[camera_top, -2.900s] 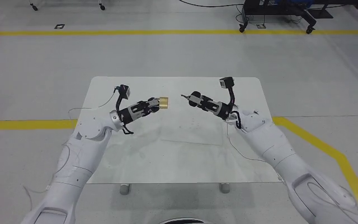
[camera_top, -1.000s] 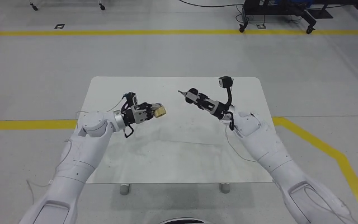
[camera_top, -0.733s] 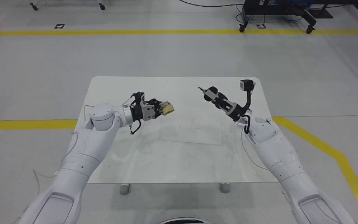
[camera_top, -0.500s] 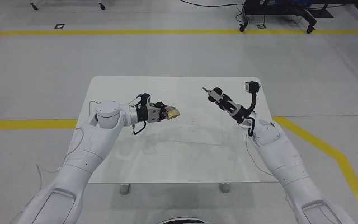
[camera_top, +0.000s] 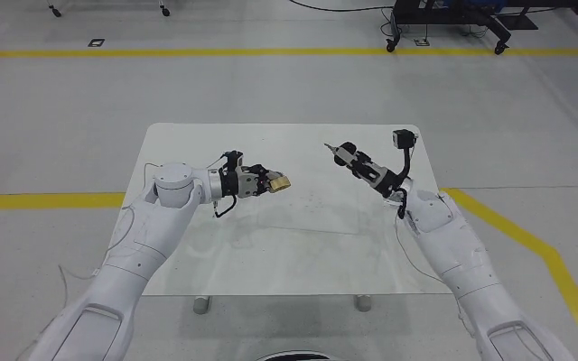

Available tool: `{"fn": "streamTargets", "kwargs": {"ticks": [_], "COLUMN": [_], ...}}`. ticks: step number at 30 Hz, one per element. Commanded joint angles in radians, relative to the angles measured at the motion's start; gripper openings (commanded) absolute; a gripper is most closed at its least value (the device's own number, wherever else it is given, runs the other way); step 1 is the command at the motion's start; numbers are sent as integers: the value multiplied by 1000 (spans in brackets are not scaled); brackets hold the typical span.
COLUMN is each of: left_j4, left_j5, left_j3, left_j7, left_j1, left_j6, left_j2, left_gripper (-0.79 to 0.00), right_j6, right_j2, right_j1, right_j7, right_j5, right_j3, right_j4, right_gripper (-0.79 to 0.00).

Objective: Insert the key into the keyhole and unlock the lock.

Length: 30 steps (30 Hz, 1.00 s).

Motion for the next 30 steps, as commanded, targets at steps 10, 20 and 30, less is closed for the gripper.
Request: {"fn": "streamTargets", "kwargs": {"ticks": [10, 20, 30], "left_j4": [0, 0, 0], "left_j5": [0, 0, 0], "left_j3": [0, 0, 0], "left_j7": [0, 0, 0], "left_j1": [0, 0, 0], "left_j6": [0, 0, 0], "left_j2": [0, 0, 0], "left_gripper": [-785, -785, -785], "right_j6": [-178, -178, -178], "right_j2": [46, 77, 77], "right_j1": [-69, -180, -180], "right_j7": [37, -32, -32], "right_j5": [-574, -889, -889], "right_j3": [136, 190, 190], "right_j4": [-235, -476, -476], "right_gripper": [-785, -785, -785]}}
